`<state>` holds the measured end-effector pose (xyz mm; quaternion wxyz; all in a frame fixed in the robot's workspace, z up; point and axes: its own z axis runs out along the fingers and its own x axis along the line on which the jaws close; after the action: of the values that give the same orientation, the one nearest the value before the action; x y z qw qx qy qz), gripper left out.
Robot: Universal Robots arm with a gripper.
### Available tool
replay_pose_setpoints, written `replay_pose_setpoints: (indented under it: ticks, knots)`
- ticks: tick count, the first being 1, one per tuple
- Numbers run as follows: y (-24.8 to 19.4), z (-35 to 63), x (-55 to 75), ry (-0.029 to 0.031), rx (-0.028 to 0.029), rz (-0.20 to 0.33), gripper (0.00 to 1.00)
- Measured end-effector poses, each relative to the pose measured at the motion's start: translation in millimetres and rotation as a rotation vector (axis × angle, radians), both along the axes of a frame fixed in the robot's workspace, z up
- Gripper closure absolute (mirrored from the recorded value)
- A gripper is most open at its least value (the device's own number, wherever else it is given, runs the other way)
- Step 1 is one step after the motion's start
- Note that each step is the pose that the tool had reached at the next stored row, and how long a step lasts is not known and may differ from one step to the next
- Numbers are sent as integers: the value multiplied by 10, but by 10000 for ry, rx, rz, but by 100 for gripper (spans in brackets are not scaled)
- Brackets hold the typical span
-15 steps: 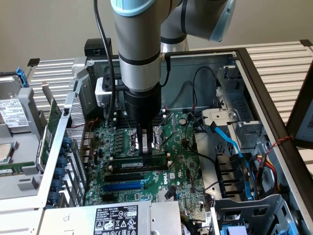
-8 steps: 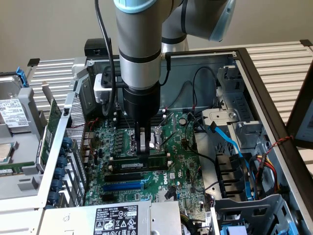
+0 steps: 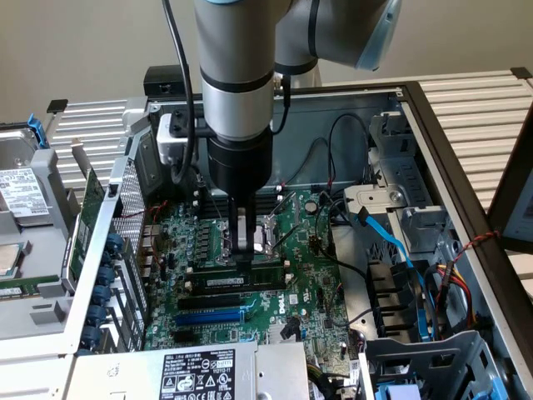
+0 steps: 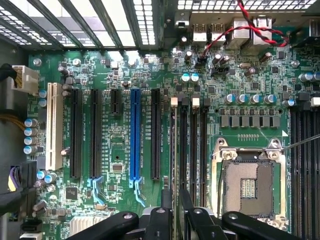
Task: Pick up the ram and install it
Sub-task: 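Insert the ram into the slot, then press down the ram until it locks into place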
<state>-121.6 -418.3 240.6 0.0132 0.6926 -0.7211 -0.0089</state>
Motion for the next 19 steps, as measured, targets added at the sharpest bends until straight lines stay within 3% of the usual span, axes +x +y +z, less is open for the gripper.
replay_pose_setpoints:
  ticks: [14,19]
  knots:
    - [0,37,-9,4,-6,-1,79]
    - [5,40,-30,21,-86,0,79]
